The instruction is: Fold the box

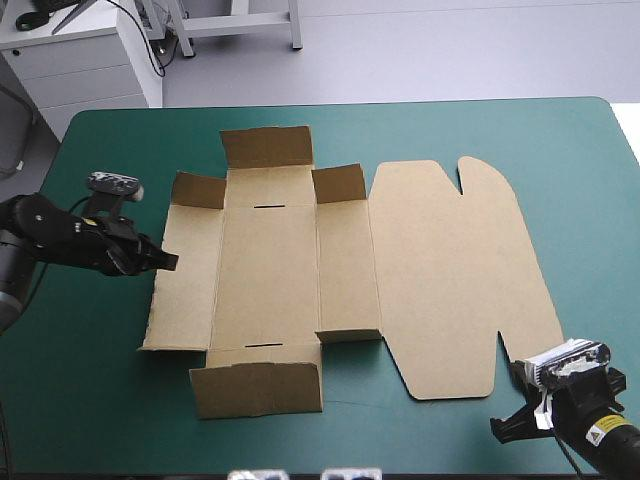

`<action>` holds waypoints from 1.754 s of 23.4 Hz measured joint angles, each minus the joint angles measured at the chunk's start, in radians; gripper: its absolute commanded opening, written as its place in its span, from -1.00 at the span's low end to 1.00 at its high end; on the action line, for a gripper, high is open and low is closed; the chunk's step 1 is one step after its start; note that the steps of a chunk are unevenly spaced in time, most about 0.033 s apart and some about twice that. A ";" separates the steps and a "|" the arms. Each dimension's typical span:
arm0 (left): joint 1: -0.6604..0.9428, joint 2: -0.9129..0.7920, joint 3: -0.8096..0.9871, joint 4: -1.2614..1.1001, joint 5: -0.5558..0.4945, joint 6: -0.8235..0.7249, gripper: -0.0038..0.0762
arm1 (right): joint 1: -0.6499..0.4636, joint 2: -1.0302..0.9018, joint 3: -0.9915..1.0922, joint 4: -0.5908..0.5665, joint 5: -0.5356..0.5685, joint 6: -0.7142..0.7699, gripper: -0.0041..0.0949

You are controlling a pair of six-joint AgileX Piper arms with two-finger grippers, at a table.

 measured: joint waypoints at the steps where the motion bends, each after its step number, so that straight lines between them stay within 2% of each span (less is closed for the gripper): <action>1: 0.035 0.001 -0.001 -0.010 0.008 0.015 -0.86 | 0.000 0.000 0.000 0.000 0.000 0.000 -0.95; 2: 0.119 0.003 -0.002 -0.023 0.030 0.034 -0.86 | 0.000 0.000 0.000 0.000 0.000 0.000 -0.95; 6: 0.283 0.024 -0.003 -0.040 0.056 0.043 -0.85 | 0.000 0.000 0.000 0.000 0.000 0.000 -0.95; 8: 0.310 0.049 -0.003 -0.069 0.044 0.043 -0.70 | 0.000 0.000 0.000 0.000 0.000 0.000 -0.95; 10: 0.315 0.075 -0.003 -0.080 0.042 0.045 -0.42 | 0.000 0.000 0.000 0.000 0.000 0.000 -0.95; 11: 0.315 0.098 -0.005 -0.087 0.046 0.047 -0.14 | 0.000 0.000 0.000 0.000 0.000 0.000 -0.95; 13: 0.315 0.146 -0.005 -0.097 0.063 0.052 0.24 | 0.000 0.000 0.000 0.000 0.000 0.000 -0.95; 14: 0.315 0.167 -0.005 -0.100 0.070 0.054 0.40 | 0.000 0.000 0.000 0.000 0.000 0.000 -0.95; 16: 0.315 0.207 -0.005 -0.111 0.072 0.056 0.57 | 0.000 0.000 0.000 0.000 0.000 0.000 -0.95; 27: 0.261 0.398 -0.006 -0.120 0.066 0.058 0.59 | 0.000 0.000 0.000 0.000 0.000 0.000 -0.95; 36: 0.155 0.426 0.042 -0.165 0.060 0.064 0.59 | 0.000 0.000 0.000 0.000 0.000 0.000 -0.95; 41: 0.155 0.419 0.139 -0.316 0.056 0.162 0.53 | 0.000 0.000 0.000 0.000 0.000 0.000 -0.95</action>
